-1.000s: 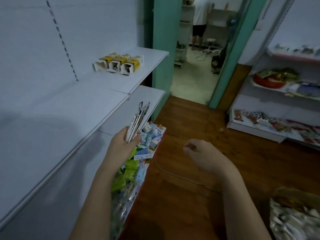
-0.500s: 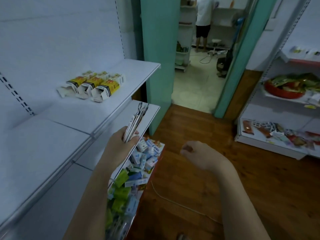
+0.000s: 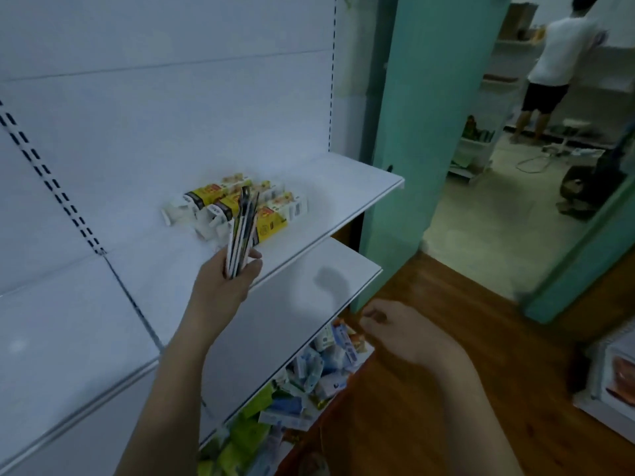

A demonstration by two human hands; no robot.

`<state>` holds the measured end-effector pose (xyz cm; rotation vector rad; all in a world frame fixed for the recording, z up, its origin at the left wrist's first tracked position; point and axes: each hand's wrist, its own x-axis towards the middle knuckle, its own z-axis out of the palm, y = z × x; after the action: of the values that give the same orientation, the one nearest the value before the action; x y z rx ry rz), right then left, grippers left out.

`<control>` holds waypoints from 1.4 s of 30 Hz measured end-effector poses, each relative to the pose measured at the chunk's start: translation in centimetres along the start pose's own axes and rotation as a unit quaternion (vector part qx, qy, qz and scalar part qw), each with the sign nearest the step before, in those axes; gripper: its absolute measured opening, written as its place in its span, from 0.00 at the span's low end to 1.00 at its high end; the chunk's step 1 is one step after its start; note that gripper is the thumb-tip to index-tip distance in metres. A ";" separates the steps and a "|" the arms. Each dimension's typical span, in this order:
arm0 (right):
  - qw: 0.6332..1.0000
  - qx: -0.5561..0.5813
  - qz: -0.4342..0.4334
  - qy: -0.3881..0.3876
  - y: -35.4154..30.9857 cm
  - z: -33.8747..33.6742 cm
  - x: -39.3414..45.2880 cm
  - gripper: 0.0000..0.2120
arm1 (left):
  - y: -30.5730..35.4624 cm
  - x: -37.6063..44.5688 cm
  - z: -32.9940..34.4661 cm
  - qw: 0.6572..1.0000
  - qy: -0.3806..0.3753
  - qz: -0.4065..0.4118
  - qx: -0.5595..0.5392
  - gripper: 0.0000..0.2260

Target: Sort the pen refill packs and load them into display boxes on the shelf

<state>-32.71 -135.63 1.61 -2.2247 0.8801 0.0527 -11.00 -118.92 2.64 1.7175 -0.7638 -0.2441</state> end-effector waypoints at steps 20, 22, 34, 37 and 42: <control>0.922 0.098 -0.361 -0.096 -14.9 -3.1 25.2 0.04 | -2.0 12.9 -2.8 0.895 0.376 0.022 -0.238 0.24; 0.903 0.112 -0.367 -0.195 -16.5 -2.6 25.7 0.09 | -0.9 13.8 -1.9 0.892 0.371 0.050 -0.253 0.23; 0.800 0.262 -0.373 -0.389 -18.4 -1.7 29.6 0.06 | 1.4 16.1 1.6 0.899 0.411 -0.017 -0.150 0.07; 0.800 0.227 -0.372 -0.412 -18.3 -2.1 30.5 0.07 | 1.5 15.9 1.4 0.839 0.485 0.007 -0.248 0.04; 0.794 0.171 -0.390 -0.434 -18.8 -1.8 30.2 0.08 | 1.8 17.3 1.8 0.763 0.548 0.043 -0.340 0.04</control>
<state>1.42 -144.83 5.89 -1.7409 -0.5123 0.4442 0.63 -131.03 7.72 0.8474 0.1536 0.4958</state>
